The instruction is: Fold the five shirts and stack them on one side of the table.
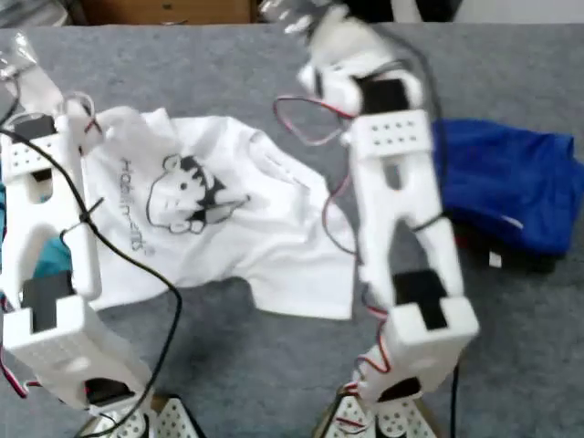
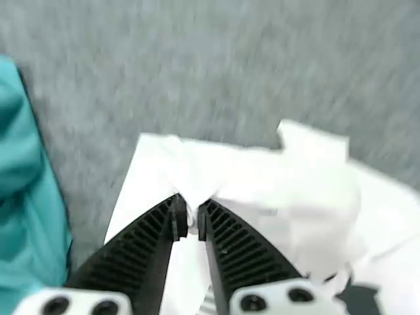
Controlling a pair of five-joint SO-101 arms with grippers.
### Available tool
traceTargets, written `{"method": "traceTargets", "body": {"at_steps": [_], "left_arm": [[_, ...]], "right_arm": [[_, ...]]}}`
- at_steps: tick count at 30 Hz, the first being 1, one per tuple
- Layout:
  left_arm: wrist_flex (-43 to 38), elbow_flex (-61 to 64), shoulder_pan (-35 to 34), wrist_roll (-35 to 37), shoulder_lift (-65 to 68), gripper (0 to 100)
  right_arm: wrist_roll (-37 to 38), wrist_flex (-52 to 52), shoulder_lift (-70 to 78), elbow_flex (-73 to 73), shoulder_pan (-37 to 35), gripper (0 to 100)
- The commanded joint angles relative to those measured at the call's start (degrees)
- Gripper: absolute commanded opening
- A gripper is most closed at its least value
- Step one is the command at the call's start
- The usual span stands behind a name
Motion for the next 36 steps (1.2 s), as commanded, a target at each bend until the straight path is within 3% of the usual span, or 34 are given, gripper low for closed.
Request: {"method": "traceTargets", "body": {"at_steps": [1,9,14,22,25,26,32,36], "left_arm": [[3.96,-3.16,-1.23,-2.02,0.31,2],[6.59,-3.69,-6.77,-1.93,1.19,3],[11.08,-1.93,-7.30,-1.23,1.63,22],[11.43,-0.70,-9.67,-0.26,1.19,22],[11.43,-0.79,-10.73,0.00,1.19,22],[11.25,-0.44,-10.90,0.00,1.36,22],[10.99,2.02,-11.60,-2.11,1.19,22],[11.43,2.64,-12.66,-6.42,1.63,22]], "right_arm": [[0.53,7.38,3.12,-3.30,-3.12,0.2],[0.35,15.91,11.56,-3.74,-8.13,0.2],[-3.43,17.41,14.37,-3.47,-9.89,10.9],[-3.52,16.00,23.60,-3.82,-9.54,11.8],[-3.52,16.79,26.86,-4.53,-9.45,4.1],[-3.52,18.02,27.56,-4.97,-9.27,0.0],[-3.34,24.79,28.00,-6.11,-4.79,0.2],[2.11,32.18,27.82,-6.20,0.84,0.2]]}}
